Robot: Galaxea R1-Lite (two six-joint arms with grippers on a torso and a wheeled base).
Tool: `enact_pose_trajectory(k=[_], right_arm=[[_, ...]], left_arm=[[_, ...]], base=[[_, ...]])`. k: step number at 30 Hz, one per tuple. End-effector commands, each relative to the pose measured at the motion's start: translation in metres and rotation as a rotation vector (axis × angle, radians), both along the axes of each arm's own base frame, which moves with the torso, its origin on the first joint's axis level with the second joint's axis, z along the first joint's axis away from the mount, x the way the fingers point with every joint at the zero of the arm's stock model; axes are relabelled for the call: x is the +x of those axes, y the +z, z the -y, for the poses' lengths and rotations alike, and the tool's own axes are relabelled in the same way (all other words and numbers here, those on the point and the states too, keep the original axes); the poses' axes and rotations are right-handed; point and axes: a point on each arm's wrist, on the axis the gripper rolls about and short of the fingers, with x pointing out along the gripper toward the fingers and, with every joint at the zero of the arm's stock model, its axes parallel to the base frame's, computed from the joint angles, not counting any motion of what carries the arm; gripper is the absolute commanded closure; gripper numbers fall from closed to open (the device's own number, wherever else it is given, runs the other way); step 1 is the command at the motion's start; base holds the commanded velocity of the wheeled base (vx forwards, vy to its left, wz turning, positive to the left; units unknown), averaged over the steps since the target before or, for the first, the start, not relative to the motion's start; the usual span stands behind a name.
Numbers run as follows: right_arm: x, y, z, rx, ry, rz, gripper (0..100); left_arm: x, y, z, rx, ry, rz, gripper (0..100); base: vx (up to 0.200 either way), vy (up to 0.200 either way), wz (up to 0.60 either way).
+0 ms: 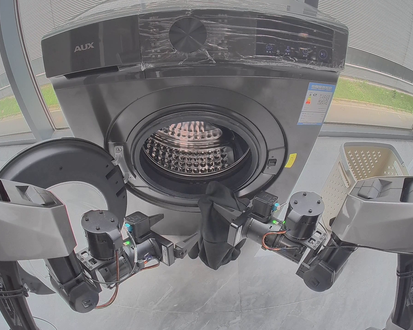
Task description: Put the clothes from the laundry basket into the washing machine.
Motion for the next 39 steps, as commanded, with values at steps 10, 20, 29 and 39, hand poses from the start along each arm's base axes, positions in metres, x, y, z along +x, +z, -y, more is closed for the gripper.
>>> enact_pose_trajectory(k=[10, 20, 29, 39], right_arm=[[-0.004, 0.011, -0.008, 0.026, 0.024, 0.032, 100], [-0.021, 0.016, -0.019, 0.031, 0.075, 0.033, 100], [-0.030, 0.017, -0.025, 0.034, 0.101, 0.027, 100], [-0.019, 0.019, -0.019, 0.045, 0.070, 0.040, 100]], left_arm=[[0.009, -0.031, 0.024, 0.030, -0.055, -0.050, 0], [0.036, -0.039, 0.034, 0.006, -0.020, -0.006, 0], [0.050, -0.056, 0.035, 0.034, 0.021, -0.003, 100], [0.046, -0.050, 0.034, 0.030, 0.019, -0.002, 100]], base=[[0.000, 0.000, 0.00], [0.000, 0.000, 0.00], [0.000, 0.000, 0.00], [0.000, 0.000, 0.00]])
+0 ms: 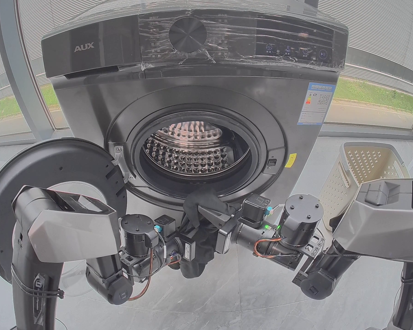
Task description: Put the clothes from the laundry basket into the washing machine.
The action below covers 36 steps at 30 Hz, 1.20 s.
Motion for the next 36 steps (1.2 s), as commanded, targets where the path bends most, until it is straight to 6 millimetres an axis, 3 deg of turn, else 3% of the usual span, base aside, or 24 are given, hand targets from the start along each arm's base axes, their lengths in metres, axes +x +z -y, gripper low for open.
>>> enact_pose_trajectory(k=[1, 9, 12, 21, 22, 25, 27, 33, 36], right_arm=[[0.009, 0.003, 0.004, 0.017, -0.023, 0.018, 100], [0.034, 0.010, 0.018, 0.047, -0.113, 0.051, 100], [0.035, 0.007, 0.021, 0.042, -0.153, 0.040, 100], [0.025, -0.004, 0.022, 0.003, -0.138, 0.002, 100], [0.024, -0.004, 0.022, 0.003, -0.134, -0.001, 0], [0.012, -0.005, 0.018, -0.011, -0.102, -0.015, 0], [0.001, 0.003, 0.026, -0.024, -0.100, -0.009, 0], [-0.043, 0.042, 0.065, -0.024, -0.035, 0.029, 0], [-0.055, 0.049, 0.080, -0.025, -0.038, 0.031, 0]], left_arm=[[-0.005, 0.009, 0.000, -0.010, -0.008, 0.013, 100], [-0.033, 0.054, -0.001, -0.058, -0.060, 0.083, 100], [-0.055, 0.078, -0.008, -0.085, -0.085, 0.112, 100], [-0.082, 0.099, -0.027, -0.108, -0.087, 0.129, 100], [-0.082, 0.101, -0.028, -0.111, -0.086, 0.137, 100], [-0.079, 0.109, -0.029, -0.132, -0.062, 0.167, 100], [-0.079, 0.109, -0.030, -0.127, -0.046, 0.166, 100], [-0.077, 0.111, -0.034, -0.137, -0.014, 0.170, 100], [-0.077, 0.115, -0.036, -0.149, -0.010, 0.183, 100]], base=[[0.000, 0.000, 0.00], [0.000, 0.000, 0.00], [0.000, 0.000, 0.00], [0.000, 0.000, 0.00], [0.000, 0.000, 0.00], [0.000, 0.000, 0.00], [0.000, 0.000, 0.00], [0.000, 0.000, 0.00], [0.000, 0.000, 0.00]])
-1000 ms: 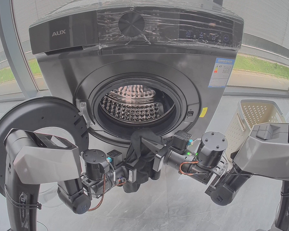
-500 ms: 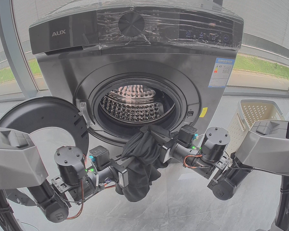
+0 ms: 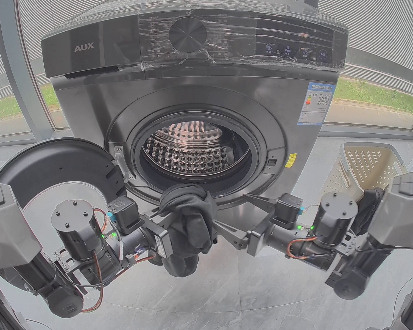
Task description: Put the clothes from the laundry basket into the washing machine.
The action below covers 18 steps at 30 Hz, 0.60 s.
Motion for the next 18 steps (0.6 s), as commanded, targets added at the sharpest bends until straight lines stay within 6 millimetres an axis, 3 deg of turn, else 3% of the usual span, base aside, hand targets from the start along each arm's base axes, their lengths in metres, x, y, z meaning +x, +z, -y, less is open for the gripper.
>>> enact_pose_trajectory(k=[1, 3, 6, 13, 18], right_arm=[[-0.045, 0.033, 0.046, 0.010, 0.012, 0.028, 0], [-0.051, 0.026, 0.068, -0.022, -0.043, -0.009, 0], [-0.041, 0.025, 0.085, -0.030, -0.125, -0.017, 0], [-0.028, 0.019, 0.090, -0.062, -0.185, -0.005, 0], [-0.016, 0.017, 0.103, -0.066, -0.323, -0.011, 0]], left_arm=[[0.000, 0.013, -0.007, -0.035, 0.032, 0.038, 100], [-0.007, 0.018, -0.013, -0.041, 0.053, 0.047, 100], [-0.016, 0.023, -0.019, -0.047, 0.060, 0.058, 100], [-0.024, 0.026, -0.026, -0.052, 0.072, 0.062, 100], [-0.026, 0.020, -0.035, -0.033, 0.098, 0.037, 100]], base=[[0.000, 0.000, 0.00], [0.000, 0.000, 0.00], [0.000, 0.000, 0.00], [0.000, 0.000, 0.00], [0.000, 0.000, 0.00]])
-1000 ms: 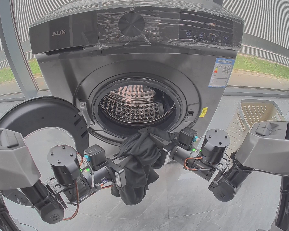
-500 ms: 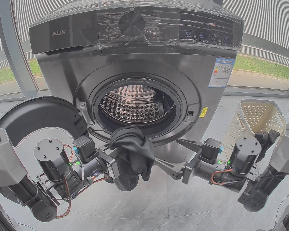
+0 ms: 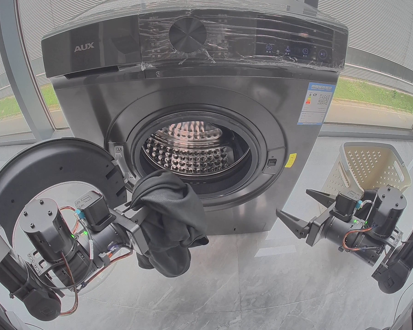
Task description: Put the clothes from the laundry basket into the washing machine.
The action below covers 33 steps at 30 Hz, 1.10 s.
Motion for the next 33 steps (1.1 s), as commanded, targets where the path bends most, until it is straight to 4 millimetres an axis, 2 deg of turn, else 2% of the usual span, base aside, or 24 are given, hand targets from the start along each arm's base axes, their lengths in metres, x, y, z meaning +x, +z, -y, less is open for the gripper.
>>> enact_pose_trajectory(k=[1, 7, 21, 24, 33], right_arm=[[0.010, -0.001, 0.012, 0.001, -0.090, 0.003, 0], [0.015, -0.002, 0.021, -0.001, -0.141, 0.002, 0], [0.014, -0.002, 0.018, 0.000, -0.128, -0.001, 0], [0.014, -0.002, 0.018, 0.001, -0.129, -0.002, 0], [0.013, -0.003, 0.018, 0.001, -0.127, -0.004, 0]], left_arm=[[-0.005, 0.000, -0.007, 0.003, 0.015, -0.004, 100], [0.000, 0.000, -0.015, 0.003, 0.055, -0.004, 100], [0.002, -0.006, -0.023, 0.018, 0.087, -0.033, 100], [0.003, -0.007, -0.024, 0.020, 0.090, -0.035, 100], [0.001, -0.010, -0.023, 0.026, 0.084, -0.049, 100]], base=[[0.000, 0.000, 0.00], [0.000, 0.000, 0.00], [0.000, 0.000, 0.00], [0.200, 0.000, 0.00], [0.000, 0.000, 0.00]])
